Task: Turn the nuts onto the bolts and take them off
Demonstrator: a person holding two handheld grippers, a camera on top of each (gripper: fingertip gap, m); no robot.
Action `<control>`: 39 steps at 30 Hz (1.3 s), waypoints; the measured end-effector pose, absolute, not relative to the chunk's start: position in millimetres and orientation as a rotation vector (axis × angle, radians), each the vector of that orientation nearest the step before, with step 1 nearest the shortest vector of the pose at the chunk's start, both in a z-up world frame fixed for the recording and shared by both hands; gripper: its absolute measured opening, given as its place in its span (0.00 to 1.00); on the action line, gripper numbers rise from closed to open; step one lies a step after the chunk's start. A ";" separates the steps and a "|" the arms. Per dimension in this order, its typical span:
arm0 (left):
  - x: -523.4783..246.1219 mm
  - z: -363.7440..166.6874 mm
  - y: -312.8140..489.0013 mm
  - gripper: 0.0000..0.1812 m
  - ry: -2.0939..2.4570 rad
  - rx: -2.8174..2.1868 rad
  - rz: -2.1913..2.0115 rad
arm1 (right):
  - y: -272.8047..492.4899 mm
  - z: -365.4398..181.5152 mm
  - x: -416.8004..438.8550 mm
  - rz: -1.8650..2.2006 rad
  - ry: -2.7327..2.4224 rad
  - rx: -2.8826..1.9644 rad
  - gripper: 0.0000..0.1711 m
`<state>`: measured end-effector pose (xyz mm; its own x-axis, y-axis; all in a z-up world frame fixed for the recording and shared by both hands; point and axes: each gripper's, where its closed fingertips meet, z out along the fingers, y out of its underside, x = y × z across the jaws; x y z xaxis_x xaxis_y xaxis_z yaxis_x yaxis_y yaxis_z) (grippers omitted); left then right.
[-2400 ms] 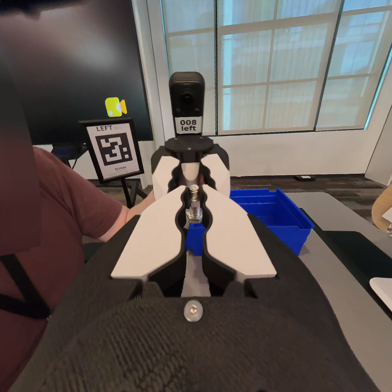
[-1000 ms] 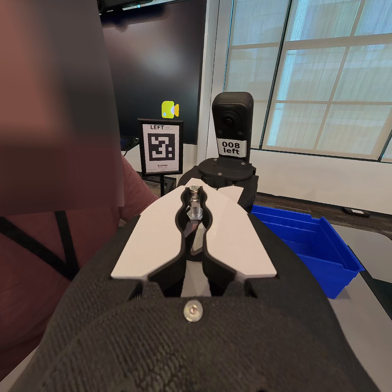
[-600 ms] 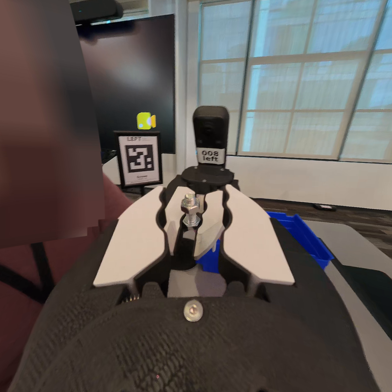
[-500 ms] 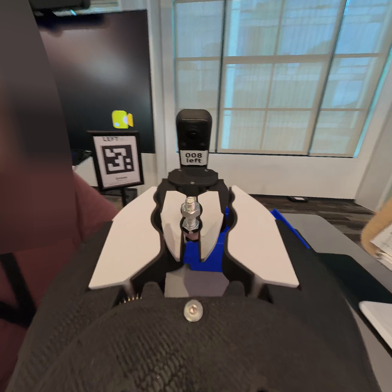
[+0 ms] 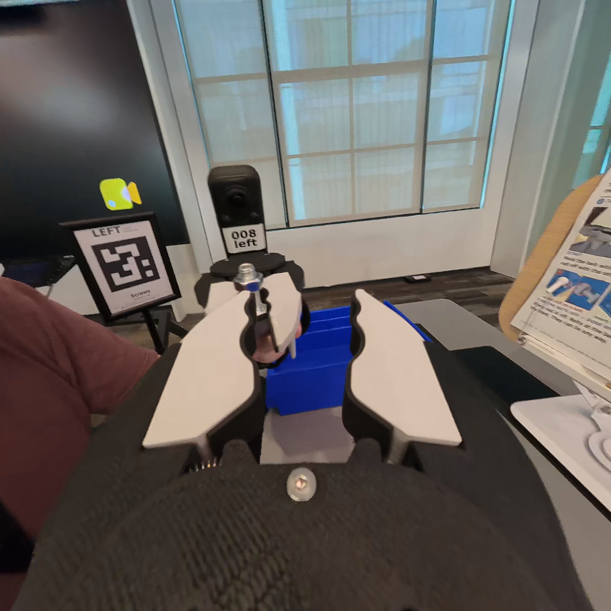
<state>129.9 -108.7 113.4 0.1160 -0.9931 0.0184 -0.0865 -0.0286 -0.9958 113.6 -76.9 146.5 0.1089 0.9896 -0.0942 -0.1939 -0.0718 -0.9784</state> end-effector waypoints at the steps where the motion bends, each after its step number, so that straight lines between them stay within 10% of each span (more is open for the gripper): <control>1: 128.6 114.7 -107.8 0.08 1.166 -1.345 -1.102 | -80.0 148.5 114.2 1.292 -0.947 -1.169 0.32; 39: 133.8 113.3 -118.1 0.08 1.205 -1.332 -1.162 | -74.5 147.1 121.9 1.376 -0.936 -1.177 0.29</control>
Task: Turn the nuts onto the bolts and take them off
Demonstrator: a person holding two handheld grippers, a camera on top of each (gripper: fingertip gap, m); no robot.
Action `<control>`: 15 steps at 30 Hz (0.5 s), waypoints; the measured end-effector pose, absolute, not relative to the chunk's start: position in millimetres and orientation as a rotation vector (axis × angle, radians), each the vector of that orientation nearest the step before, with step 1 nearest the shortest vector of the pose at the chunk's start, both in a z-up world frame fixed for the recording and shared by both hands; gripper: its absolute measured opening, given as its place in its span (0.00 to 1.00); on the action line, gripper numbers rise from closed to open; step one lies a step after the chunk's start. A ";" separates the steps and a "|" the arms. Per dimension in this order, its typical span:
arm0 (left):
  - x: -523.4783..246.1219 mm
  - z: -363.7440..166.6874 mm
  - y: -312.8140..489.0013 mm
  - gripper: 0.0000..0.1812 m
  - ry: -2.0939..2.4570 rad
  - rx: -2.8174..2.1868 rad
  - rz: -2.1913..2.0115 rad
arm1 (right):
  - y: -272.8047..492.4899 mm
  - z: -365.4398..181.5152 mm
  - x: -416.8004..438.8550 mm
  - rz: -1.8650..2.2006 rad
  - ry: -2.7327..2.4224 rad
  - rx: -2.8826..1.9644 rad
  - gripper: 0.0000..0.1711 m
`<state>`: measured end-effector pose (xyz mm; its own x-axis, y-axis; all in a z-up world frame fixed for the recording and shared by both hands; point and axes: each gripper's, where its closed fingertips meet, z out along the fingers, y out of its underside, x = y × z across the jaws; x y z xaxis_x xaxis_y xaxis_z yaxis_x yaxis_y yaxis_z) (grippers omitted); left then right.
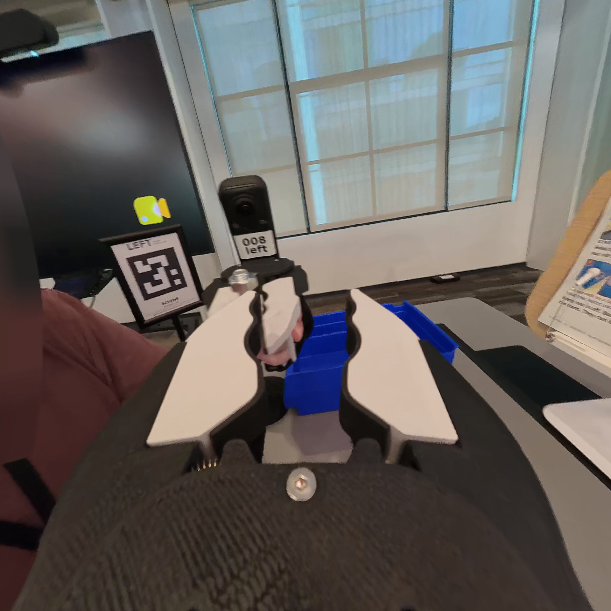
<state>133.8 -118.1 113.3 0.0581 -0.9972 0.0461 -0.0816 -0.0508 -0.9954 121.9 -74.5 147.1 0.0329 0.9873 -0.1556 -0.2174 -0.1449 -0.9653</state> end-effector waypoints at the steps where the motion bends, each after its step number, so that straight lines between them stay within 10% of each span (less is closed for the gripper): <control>1: 132.7 114.2 -115.9 0.08 1.191 -1.334 -1.152 | -80.1 149.6 122.1 1.398 -0.956 -1.157 0.29; 15: 132.3 113.8 -115.7 0.08 1.190 -1.342 -1.159 | -97.7 147.4 109.3 1.430 -1.040 -1.137 0.30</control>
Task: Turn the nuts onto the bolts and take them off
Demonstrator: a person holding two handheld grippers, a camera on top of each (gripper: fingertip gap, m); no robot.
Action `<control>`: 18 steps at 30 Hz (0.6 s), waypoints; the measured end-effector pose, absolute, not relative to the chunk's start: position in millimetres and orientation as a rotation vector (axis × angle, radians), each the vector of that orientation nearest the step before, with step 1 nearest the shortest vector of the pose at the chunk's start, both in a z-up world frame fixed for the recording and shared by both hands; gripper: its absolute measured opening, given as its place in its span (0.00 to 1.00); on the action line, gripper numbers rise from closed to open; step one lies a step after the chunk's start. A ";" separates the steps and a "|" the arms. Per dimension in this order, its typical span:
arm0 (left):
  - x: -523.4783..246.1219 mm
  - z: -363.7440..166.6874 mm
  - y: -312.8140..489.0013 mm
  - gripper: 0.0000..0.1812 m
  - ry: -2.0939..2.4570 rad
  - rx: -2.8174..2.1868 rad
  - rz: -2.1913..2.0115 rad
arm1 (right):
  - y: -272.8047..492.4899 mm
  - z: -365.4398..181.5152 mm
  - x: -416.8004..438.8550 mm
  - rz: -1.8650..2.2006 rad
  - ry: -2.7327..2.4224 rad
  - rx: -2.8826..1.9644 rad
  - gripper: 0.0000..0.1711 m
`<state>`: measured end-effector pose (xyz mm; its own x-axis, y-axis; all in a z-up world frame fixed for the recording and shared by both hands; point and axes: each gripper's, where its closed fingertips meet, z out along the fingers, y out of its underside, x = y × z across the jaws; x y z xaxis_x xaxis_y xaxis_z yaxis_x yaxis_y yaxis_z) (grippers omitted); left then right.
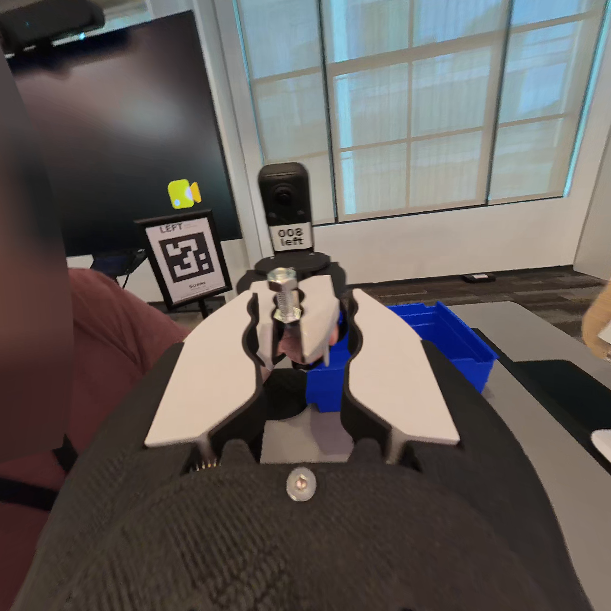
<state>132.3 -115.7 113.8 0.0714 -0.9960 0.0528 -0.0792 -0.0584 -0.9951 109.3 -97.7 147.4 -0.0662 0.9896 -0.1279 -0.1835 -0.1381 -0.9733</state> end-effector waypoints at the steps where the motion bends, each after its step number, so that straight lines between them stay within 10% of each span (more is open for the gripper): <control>1: 132.8 112.6 -116.1 0.08 1.199 -1.346 -1.157 | -105.3 148.0 104.6 1.423 -1.069 -1.120 0.31; 18: 137.6 111.7 -122.2 0.08 1.220 -1.334 -1.173 | -111.6 155.4 101.1 1.457 -1.035 -1.083 0.29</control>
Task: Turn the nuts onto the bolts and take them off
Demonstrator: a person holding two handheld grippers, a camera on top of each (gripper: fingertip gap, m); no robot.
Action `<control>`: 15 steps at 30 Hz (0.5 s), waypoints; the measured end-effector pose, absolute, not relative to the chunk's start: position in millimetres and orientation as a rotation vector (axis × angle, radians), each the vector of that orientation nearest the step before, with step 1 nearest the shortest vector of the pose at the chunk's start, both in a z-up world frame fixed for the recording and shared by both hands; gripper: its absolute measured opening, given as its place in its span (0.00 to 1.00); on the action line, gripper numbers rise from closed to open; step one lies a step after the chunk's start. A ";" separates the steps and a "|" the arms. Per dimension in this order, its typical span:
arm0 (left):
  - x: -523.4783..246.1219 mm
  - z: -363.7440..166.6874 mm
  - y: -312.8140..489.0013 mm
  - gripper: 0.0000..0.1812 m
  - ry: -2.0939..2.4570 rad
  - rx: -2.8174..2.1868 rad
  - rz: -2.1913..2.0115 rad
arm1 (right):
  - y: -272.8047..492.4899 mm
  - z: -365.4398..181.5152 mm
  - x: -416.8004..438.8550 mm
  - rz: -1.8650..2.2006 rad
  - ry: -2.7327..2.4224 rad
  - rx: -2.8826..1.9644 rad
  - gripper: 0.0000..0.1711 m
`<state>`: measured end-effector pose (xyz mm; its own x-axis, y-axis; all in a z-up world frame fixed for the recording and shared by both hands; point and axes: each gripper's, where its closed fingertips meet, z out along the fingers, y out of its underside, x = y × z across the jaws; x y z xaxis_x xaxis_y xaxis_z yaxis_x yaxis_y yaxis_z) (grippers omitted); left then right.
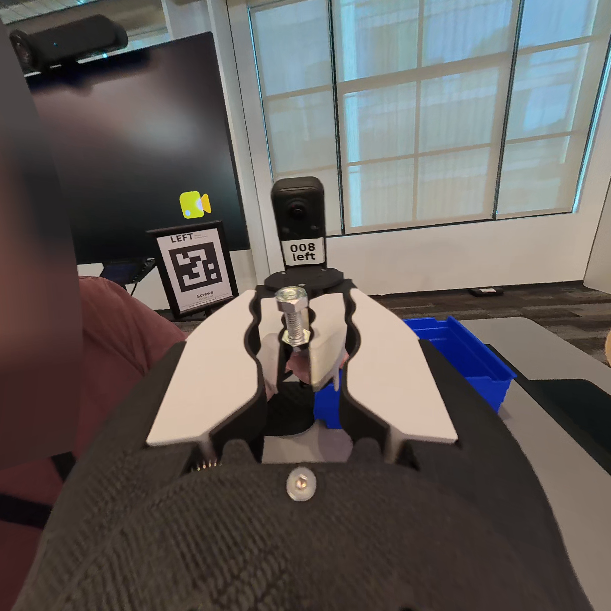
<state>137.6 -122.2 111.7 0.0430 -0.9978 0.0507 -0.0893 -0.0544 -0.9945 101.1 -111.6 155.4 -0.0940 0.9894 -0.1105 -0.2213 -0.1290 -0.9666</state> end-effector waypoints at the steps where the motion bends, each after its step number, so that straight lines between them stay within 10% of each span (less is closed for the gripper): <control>1: 137.8 111.8 -122.9 0.08 1.221 -1.331 -1.172 | -106.8 154.1 102.1 1.452 -1.018 -1.098 0.30; 15: 137.5 116.2 -124.4 0.08 1.204 -1.312 -1.186 | -102.0 153.6 105.9 1.448 -1.005 -1.103 0.27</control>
